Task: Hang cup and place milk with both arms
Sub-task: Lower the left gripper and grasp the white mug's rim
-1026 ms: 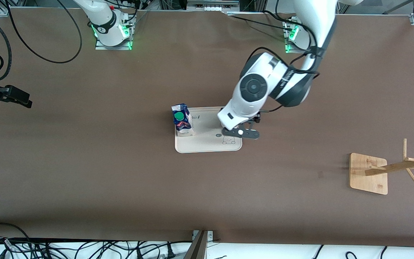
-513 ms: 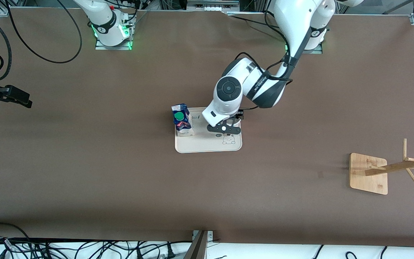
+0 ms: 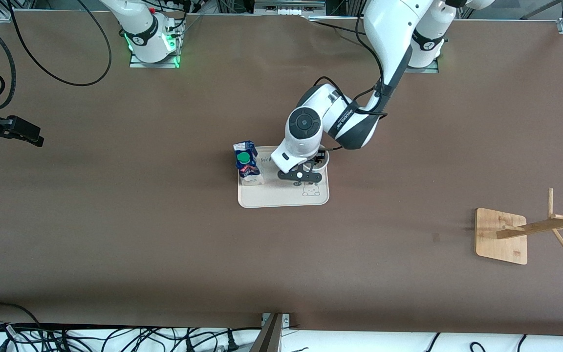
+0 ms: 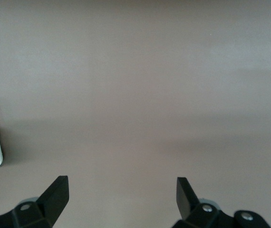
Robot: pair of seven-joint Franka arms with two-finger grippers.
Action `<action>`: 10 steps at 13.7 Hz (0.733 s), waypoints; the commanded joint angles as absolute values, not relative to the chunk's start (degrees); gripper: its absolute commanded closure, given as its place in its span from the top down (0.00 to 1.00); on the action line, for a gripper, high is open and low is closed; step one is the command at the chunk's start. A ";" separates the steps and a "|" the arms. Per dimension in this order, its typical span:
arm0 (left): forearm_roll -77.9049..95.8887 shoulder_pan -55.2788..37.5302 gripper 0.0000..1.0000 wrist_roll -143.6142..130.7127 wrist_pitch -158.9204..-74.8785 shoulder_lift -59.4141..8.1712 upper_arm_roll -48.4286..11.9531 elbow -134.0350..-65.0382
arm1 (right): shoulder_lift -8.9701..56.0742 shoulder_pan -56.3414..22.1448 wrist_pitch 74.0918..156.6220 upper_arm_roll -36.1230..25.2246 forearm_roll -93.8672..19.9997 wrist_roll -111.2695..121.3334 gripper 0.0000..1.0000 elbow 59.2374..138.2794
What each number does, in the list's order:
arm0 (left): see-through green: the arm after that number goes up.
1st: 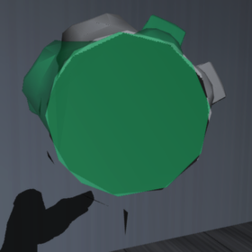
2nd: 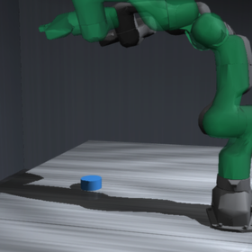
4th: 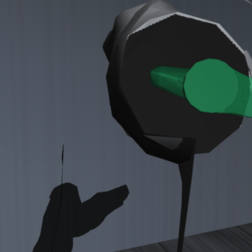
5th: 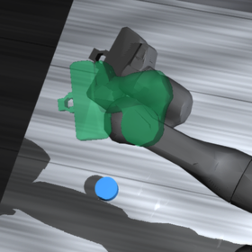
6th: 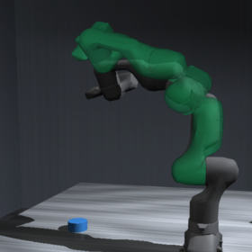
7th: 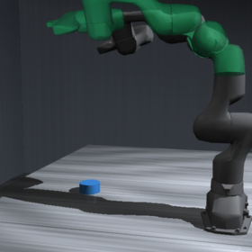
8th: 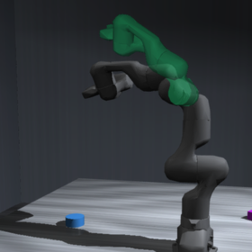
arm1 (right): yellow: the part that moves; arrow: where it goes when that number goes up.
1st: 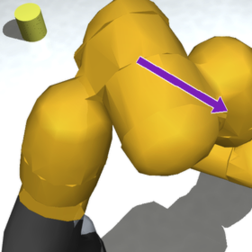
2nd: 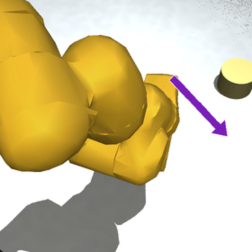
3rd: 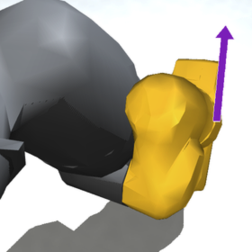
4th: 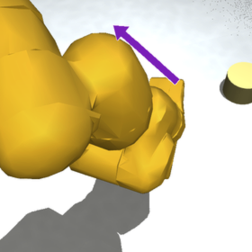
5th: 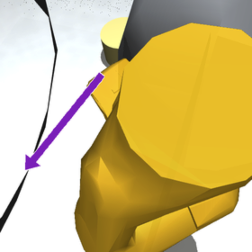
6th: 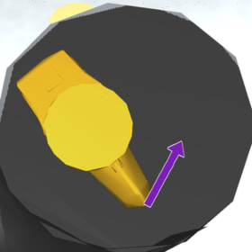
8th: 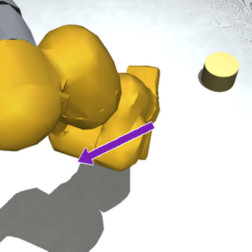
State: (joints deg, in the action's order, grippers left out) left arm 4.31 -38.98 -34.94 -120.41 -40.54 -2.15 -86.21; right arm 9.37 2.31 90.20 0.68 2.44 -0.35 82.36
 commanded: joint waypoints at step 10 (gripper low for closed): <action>3.87 -40.69 0.12 -35.15 -123.14 -42.01 -1.06 -87.10 | 9.23 2.90 89.12 0.88 1.67 -0.18 1.00 81.56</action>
